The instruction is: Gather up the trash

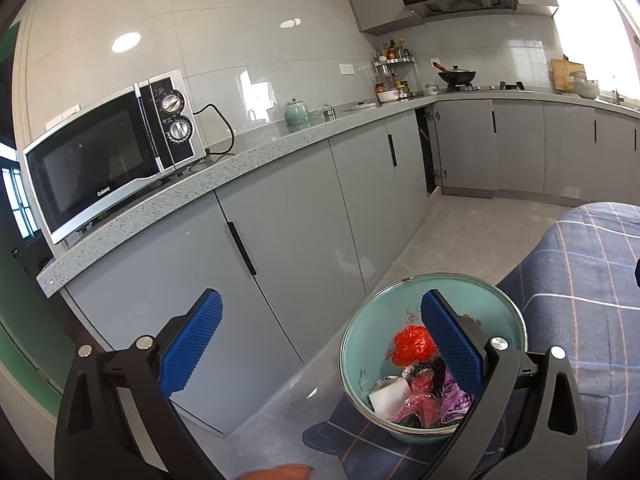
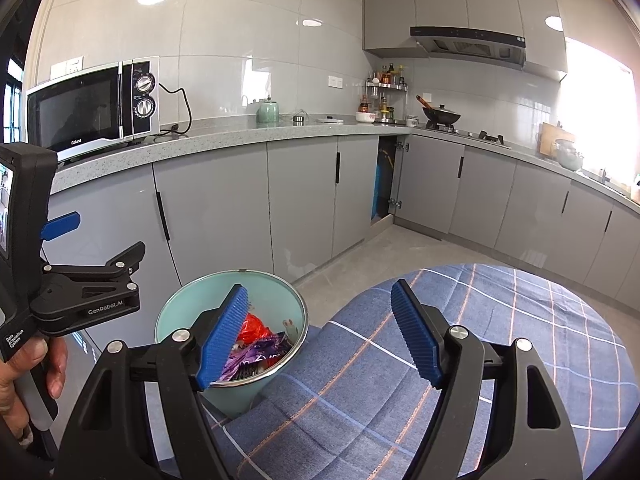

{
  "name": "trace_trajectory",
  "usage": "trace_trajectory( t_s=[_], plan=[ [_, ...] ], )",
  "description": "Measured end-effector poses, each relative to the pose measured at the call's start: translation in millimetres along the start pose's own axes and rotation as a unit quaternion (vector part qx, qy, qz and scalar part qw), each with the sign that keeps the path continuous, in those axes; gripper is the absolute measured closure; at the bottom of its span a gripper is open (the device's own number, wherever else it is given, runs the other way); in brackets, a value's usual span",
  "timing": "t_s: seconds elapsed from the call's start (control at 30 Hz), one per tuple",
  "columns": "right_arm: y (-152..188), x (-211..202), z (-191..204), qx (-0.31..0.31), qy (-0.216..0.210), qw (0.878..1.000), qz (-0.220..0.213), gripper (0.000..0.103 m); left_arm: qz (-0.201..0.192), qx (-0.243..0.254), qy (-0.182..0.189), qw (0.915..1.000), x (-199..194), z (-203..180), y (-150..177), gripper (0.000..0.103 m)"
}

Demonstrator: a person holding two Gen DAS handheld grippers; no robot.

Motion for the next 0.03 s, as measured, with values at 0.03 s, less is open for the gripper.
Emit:
trace_trajectory(
  t_s=[0.03],
  plan=[
    [0.2,0.3,-0.6,0.000,0.000,1.000,0.000,0.029,-0.001,0.000,0.003,1.0000,-0.3,-0.5,-0.4,0.005]
  ],
)
Point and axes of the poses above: each gripper's, at about its wrist camera, not at the fingertips, and x roughly the way its jaws point, z to its left, y to its underside, the point moved 4 cm from there along x, roughly the way its jaws point, and after that the axes turned 12 degrees about x, right-handed, at the moved point
